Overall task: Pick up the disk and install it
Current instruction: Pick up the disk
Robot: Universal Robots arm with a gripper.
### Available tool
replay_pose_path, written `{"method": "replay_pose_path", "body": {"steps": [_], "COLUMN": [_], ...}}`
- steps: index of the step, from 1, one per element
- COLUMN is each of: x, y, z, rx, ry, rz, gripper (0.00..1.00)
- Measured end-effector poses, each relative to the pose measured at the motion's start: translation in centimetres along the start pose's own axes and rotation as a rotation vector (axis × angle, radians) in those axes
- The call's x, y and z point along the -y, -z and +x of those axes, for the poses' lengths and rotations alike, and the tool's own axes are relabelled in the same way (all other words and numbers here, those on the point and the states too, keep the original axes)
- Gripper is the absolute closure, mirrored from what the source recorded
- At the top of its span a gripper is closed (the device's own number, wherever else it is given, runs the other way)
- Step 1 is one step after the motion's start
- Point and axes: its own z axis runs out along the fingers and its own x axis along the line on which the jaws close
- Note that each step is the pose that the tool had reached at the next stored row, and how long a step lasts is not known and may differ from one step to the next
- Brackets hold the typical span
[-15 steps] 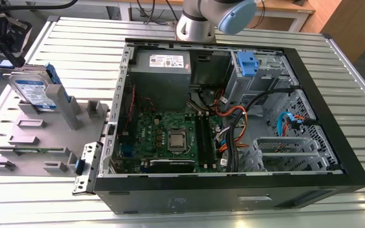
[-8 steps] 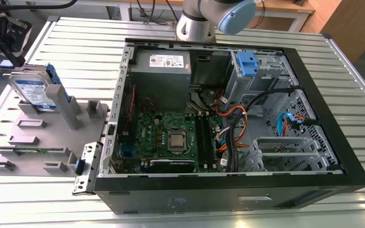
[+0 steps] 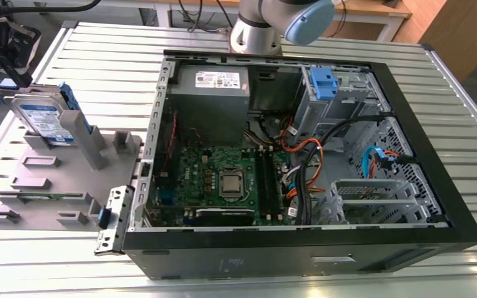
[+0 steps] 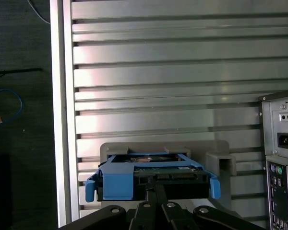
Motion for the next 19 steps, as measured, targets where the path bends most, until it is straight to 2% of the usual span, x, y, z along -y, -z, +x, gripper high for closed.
{"method": "replay_pose_path", "body": {"steps": [11,14,19], "x": [0.0,0.0,0.0], "y": [0.04,0.04,0.03], "z": [0.0,0.0,0.0], "rx": [-0.0006,-0.0022,-0.006], "ry": [0.01,0.045,0.13], "rz": [-0.0002,-0.0013,-0.0041], "gripper": [0.89,0.89,0.89]}}
